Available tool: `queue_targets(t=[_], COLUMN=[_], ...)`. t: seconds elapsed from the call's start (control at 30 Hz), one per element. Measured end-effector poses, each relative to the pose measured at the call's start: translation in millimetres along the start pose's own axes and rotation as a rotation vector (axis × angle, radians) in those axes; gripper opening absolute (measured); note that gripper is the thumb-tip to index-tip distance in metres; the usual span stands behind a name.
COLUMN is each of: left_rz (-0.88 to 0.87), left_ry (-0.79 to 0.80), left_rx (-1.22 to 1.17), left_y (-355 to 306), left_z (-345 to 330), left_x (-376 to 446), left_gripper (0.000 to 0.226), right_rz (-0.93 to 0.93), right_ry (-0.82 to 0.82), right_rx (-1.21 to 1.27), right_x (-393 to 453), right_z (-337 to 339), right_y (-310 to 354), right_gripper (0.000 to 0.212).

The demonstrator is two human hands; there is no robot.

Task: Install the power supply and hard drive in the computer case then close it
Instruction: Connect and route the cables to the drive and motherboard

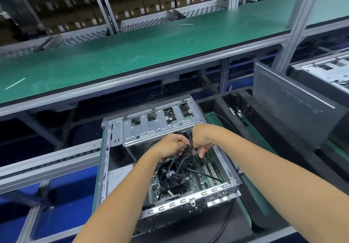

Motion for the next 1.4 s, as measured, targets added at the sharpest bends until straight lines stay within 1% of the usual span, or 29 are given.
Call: queue_targets(t=[0.07, 0.17, 0.23, 0.37, 0.53, 0.67, 0.73, 0.8, 0.9, 1.0, 1.07, 1.13, 1.23, 1.27, 1.33, 1.4], left_rz=[-0.011, -0.027, -0.049, -0.082, -0.191, -0.318, -0.337, -0.321, -0.273, -0.236, -0.229, -0.231, -0.232, -0.232, -0.236, -0.241], left_ry=[-0.017, -0.069, -0.097, -0.196, -0.323, -0.325, -0.309, -0.286, -0.257, -0.213, -0.197, -0.219, -0.286, -0.292, -0.285, -0.290], left_rx=[0.067, 0.084, 0.056, -0.017, 0.054, 0.001, -0.058, -0.135, -0.270, -0.300, -0.325, -0.350, -0.395, -0.416, -0.435, -0.474], left_y=[0, 2, 1, -2, -11, -20, -25, -27, -19, -9, -5, -3, -4, -4, -5, -6], left_z=[2, 8, 12, 18, 17, 10, 8, 6, 5, 5, 4, 6, 8, 7, 6, 5], left_x=[-3, -8, -11, -14, -14, -15, -13, -10, -9, -9, -10, -11, -13, -12, -12, -10], left_gripper=[0.019, 0.011, 0.010, 0.009, 0.006, 0.004, 0.003, 0.002, 0.002, 0.008, 0.014, 0.015, 0.012, 0.011, 0.009, 0.008], right_rz=[-0.001, 0.022, 0.039, 0.063, 0.091, 0.132, 0.176, 0.220, 0.307, 0.399, 0.475, 0.534, 0.591, 0.610, 0.654, 0.674], right_ry=[-0.052, -0.067, -0.067, -0.077, -0.134, -0.259, -0.292, -0.313, -0.337, -0.350, -0.344, -0.298, -0.176, -0.162, -0.182, -0.235], right_rx=[-0.076, -0.104, -0.092, 0.035, 0.055, -0.003, 0.015, 0.085, 0.360, 0.544, 0.606, 0.688, 0.743, 0.739, 0.759, 0.787], right_x=[-3, -8, -9, -7, -6, -8, -7, -6, -1, 7, 12, 17, 22, 23, 23, 21], right_z=[0, 3, 8, 15, 18, 24, 27, 26, 20, 13, 11, 9, 5, 4, 4, 4], right_y=[2, 5, 4, -2, -5, -3, -1, -3, -14, -21, -20, -19, -18, -19, -19, -20], right_gripper=[0.023, 0.025, 0.022, 0.021, 0.022, 0.022, 0.025, 0.025, 0.021, 0.017, 0.021, 0.024, 0.016, 0.013, 0.007, 0.013])
Point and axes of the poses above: each hand's wrist, its own x-axis towards the middle knuckle, its own z-axis out of the back of the hand, y = z × x, the point moved 2 cm from there along x, towards the middle knuckle, and after that the axes turned 5 degrees about -z, right-handed, at the moved point
